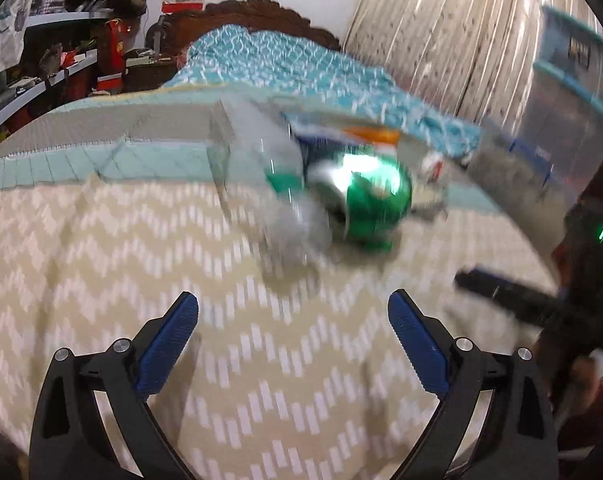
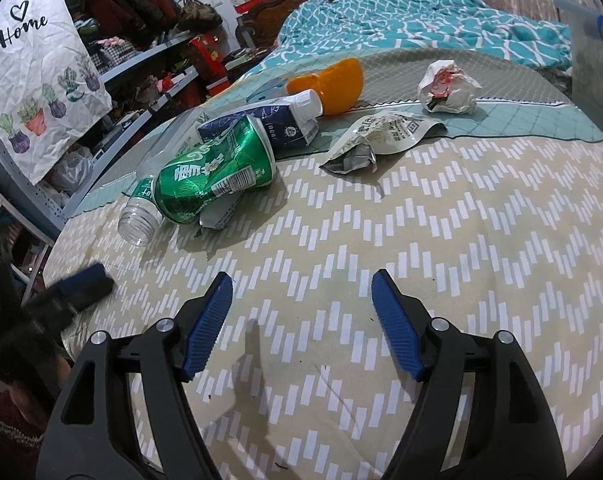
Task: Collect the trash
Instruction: 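Grasp the clear bottle with the left tool while the right tool grasps the green can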
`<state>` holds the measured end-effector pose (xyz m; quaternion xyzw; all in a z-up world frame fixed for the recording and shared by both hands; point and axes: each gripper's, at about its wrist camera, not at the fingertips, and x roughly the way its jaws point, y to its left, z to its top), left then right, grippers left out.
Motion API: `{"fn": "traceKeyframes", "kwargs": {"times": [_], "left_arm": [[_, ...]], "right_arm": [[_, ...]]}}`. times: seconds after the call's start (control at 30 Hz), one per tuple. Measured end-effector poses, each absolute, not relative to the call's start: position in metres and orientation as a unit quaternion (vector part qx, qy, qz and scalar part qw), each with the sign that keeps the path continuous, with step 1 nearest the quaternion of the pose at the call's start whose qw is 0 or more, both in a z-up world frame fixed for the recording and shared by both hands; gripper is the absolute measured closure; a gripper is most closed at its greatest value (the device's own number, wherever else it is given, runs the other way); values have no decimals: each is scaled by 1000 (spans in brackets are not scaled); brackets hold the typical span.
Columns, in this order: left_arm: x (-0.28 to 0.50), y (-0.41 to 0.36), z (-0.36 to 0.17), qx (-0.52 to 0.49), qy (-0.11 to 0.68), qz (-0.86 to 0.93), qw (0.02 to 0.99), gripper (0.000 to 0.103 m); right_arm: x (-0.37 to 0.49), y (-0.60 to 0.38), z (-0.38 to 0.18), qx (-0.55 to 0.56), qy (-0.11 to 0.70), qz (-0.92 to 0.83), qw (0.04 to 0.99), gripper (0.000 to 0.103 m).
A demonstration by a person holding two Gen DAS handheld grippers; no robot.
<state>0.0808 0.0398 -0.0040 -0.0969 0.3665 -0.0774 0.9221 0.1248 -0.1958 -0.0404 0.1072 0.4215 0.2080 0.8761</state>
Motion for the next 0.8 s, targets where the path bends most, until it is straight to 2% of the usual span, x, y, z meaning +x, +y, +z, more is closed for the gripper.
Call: {"fn": "traceKeyframes", "kwargs": {"times": [0.17,0.3,0.47,0.53,0.57,0.6,0.63,0.67,0.7,0.8], "left_arm": [[120,60,25,-113,373,-79,918,13],[170,75,32,-171,403,-89,895,13],[222,61,31,-144,429,-63,890,13],[235,58,24,-129,442,-48,886,13],[241,57,19,-124,449,-40,884,14],[247,57,15,-122,456,-34,881,18],[251,58,11,-118,461,-21,879,23],[252,60,7,-115,464,-16,878,36],[253,63,6,-114,466,-17,877,43],[243,71,6,-128,459,-35,879,43]], "right_arm": [[145,-204,-35,193,439,249,841,30],[170,-193,-33,231,456,278,813,30],[211,-173,-40,291,473,305,774,30],[225,-165,-48,299,483,301,766,35],[230,-162,-53,299,493,295,762,50],[232,-160,-57,308,498,299,753,60],[234,-161,-61,327,501,307,740,62],[232,-162,-61,334,499,312,736,65],[228,-161,-60,331,496,314,739,67],[212,-172,-53,320,487,318,748,68]]}}
